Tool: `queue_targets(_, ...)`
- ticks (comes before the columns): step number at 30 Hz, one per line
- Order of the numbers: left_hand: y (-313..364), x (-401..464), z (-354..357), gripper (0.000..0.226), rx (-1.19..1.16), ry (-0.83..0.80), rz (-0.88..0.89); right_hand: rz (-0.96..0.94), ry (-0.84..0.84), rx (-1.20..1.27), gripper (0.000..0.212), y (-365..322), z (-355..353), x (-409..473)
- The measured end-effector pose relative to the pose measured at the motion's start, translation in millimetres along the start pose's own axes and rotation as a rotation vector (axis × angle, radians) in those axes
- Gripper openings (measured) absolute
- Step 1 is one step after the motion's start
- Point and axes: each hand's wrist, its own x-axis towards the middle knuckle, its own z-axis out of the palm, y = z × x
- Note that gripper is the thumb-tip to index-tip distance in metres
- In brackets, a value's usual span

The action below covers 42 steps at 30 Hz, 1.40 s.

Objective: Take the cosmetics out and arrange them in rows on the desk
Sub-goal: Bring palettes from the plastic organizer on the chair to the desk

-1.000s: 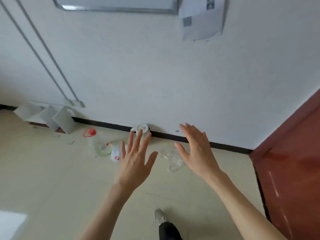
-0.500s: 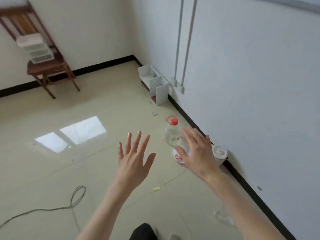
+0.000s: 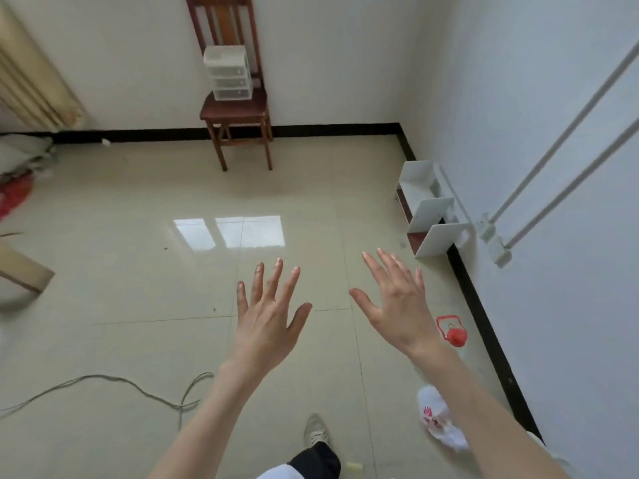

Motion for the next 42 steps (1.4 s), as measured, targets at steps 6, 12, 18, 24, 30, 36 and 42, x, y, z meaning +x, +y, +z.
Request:
queue_targets(6,-40.6,122.0,-30.3,0.076,0.021,0.067,-0.045,-0.090,-0.026,-0.005,0.063,-21.5,5.2,140.9)
queue_targets(12,-70.9,220.4,-31.6,0.076,0.034,0.057,-0.119,-0.178,-0.056,0.008,0.066,-29.5,18.9,264.9)
queue_targets(18,-99.9,357.8,-37.7,0.079,0.014,0.109,-0.227,-0.286,-0.093,-0.001,0.066,-37.0,24.8,422.0)
queue_targets(24,-122.8,488.3,-70.3,0.076,0.022,0.190,-0.264,-0.382,-0.066,0.005,0.066,-54.0,6.9,576.0)
queue_targets(30,-162.4,585.9,-84.1,0.078,0.025,0.191,-0.323,-0.418,-0.063,0.002,0.065,-82.6,9.8,699.8)
queue_targets(36,-230.0,685.5,-88.2,0.080,0.030,0.161,-0.323,-0.407,-0.105,-0.021,0.066,-117.1,49.7,804.4)
queue_targets(42,-322.1,802.6,-116.9,0.066,-0.006,0.105,-0.326,-0.345,-0.141,-0.033,0.067,-179.4,91.4,926.8)
